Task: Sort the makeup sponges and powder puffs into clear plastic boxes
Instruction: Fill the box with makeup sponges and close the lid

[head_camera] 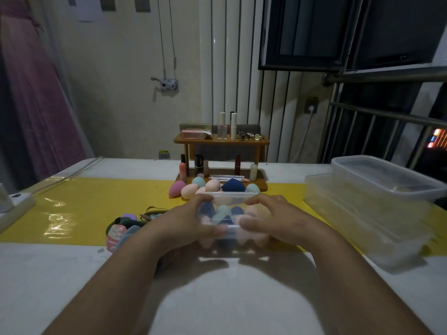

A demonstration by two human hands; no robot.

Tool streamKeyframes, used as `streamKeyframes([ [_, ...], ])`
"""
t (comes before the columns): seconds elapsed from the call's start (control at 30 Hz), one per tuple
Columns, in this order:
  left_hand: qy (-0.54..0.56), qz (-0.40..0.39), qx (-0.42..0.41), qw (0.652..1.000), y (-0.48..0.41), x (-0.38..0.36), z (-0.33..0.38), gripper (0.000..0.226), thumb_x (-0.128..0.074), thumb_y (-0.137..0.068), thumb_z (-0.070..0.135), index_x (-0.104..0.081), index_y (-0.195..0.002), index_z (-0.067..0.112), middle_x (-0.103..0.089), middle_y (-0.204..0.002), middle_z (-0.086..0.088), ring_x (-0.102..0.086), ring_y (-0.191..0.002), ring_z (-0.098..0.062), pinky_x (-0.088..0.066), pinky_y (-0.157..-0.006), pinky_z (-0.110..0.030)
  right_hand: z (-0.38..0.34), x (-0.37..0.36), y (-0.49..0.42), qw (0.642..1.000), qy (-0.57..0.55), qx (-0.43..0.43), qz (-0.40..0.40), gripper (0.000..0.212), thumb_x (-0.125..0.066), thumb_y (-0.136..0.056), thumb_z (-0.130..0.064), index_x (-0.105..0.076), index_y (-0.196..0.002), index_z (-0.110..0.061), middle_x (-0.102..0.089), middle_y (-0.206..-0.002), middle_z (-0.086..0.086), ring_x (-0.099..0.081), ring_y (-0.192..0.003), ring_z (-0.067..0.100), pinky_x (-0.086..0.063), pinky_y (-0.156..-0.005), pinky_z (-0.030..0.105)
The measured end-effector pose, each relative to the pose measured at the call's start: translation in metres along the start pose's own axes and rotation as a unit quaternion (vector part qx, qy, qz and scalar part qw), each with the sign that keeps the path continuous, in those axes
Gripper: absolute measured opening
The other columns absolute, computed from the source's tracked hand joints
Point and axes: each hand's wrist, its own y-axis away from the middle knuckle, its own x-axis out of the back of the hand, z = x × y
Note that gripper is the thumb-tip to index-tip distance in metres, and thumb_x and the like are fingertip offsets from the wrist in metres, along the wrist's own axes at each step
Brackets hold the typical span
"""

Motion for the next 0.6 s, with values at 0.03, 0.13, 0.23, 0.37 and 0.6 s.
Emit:
streamKeyframes([
  [0.03, 0.059, 0.013, 0.011, 0.998, -0.002, -0.001, 0.000, 0.079, -0.065, -0.082, 0.056, -0.024, -0.148, 0.041, -0.035, -0.150, 0.001, -0.046, -0.124, -0.022, -0.045, -0.093, -0.032, 0.000, 0.000, 0.000, 1.000, -0.030, -0.003, 0.007, 0.057, -0.060, -0.084, -0.064, -0.043, -0.135, -0.046, -0.035, -0.142, -0.004, -0.045, -0.115, 0.018, -0.045, -0.089, 0.031],
  [0.13, 0.208, 0.069, 0.062, 0.974, -0.009, -0.006, -0.001, 0.080, -0.059, -0.087, 0.057, -0.018, -0.153, 0.038, -0.033, -0.153, -0.002, -0.041, -0.132, -0.030, -0.041, -0.107, -0.046, 0.003, -0.001, -0.005, 0.988, -0.131, -0.037, 0.066, 0.050, -0.046, -0.093, -0.062, -0.038, -0.140, -0.045, -0.048, -0.139, 0.000, -0.053, -0.111, 0.021, -0.053, -0.087, 0.035],
  [0.23, 0.277, 0.110, 0.106, 0.949, -0.017, -0.013, -0.004, 0.069, -0.066, -0.088, 0.043, -0.035, -0.147, 0.028, -0.051, -0.138, -0.006, -0.053, -0.119, -0.031, -0.048, -0.100, -0.052, 0.006, -0.006, -0.012, 0.978, -0.170, -0.083, 0.089, 0.051, -0.055, -0.094, -0.052, -0.036, -0.141, -0.044, -0.054, -0.132, 0.001, -0.057, -0.105, 0.022, -0.054, -0.074, 0.032],
  [0.37, 0.340, 0.147, 0.150, 0.917, -0.023, -0.022, 0.000, 0.033, -0.064, -0.086, 0.016, -0.057, -0.118, 0.018, -0.063, -0.109, -0.016, -0.063, -0.099, -0.036, -0.054, -0.090, -0.056, 0.008, -0.014, -0.018, 0.973, -0.184, -0.106, 0.094, 0.059, -0.061, -0.093, -0.040, -0.035, -0.145, -0.037, -0.051, -0.118, 0.000, -0.053, -0.100, 0.020, -0.043, -0.068, 0.029],
  [0.6, 0.391, 0.178, 0.148, 0.891, -0.026, -0.027, 0.000, 0.013, -0.063, -0.090, 0.010, -0.063, -0.102, 0.015, -0.066, -0.102, -0.016, -0.064, -0.096, -0.036, -0.055, -0.089, -0.056, 0.010, -0.015, -0.020, 0.954, -0.236, -0.137, 0.123, 0.048, -0.069, -0.086, -0.036, -0.054, -0.131, -0.032, -0.061, -0.116, 0.001, -0.059, -0.096, 0.020, -0.050, -0.071, 0.032],
])
